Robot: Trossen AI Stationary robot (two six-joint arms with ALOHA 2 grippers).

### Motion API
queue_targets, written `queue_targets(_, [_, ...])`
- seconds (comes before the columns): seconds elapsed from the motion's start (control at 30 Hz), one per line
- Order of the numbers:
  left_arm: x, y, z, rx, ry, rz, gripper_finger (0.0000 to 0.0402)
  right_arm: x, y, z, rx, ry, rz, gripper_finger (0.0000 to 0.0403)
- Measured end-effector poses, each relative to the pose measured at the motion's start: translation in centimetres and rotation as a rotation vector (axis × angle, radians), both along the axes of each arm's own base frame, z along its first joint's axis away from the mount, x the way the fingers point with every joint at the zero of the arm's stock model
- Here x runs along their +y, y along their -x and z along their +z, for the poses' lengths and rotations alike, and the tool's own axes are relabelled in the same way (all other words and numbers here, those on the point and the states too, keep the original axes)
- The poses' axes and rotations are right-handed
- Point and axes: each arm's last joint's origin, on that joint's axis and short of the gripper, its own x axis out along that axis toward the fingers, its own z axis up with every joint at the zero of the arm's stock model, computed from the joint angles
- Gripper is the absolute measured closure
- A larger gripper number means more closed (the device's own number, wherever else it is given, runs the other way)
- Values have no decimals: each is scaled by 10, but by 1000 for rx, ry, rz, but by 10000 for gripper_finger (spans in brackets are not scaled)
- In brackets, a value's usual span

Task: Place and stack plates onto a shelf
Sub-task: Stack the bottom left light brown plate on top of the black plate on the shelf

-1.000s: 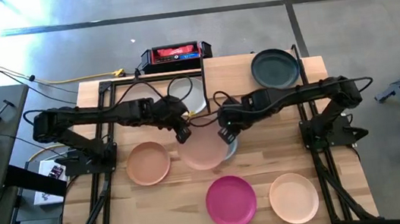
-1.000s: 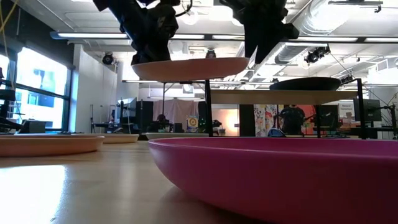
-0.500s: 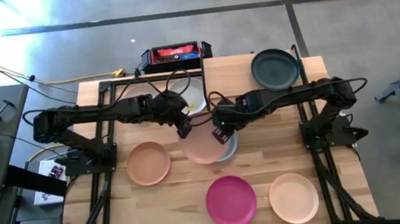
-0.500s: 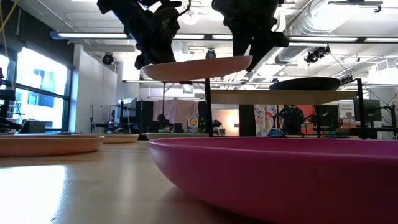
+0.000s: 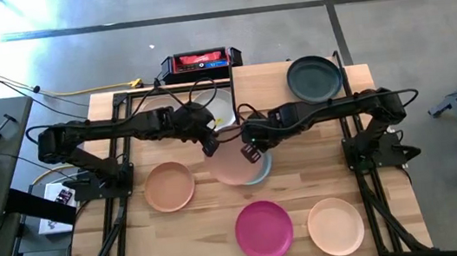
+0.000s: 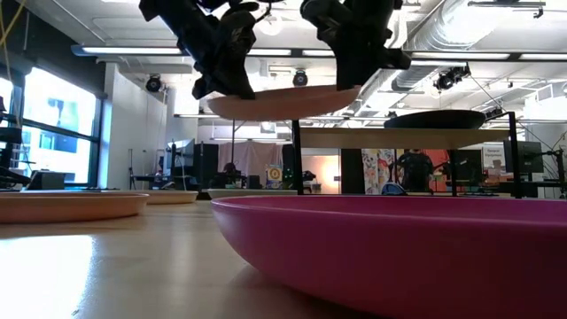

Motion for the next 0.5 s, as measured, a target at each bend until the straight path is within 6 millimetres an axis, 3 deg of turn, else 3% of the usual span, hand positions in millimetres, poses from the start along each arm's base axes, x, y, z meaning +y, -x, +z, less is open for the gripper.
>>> queue_targets(0.5, [2,0,0,-21,81,-60,329,-3,1,0,7,-7,-36,402])
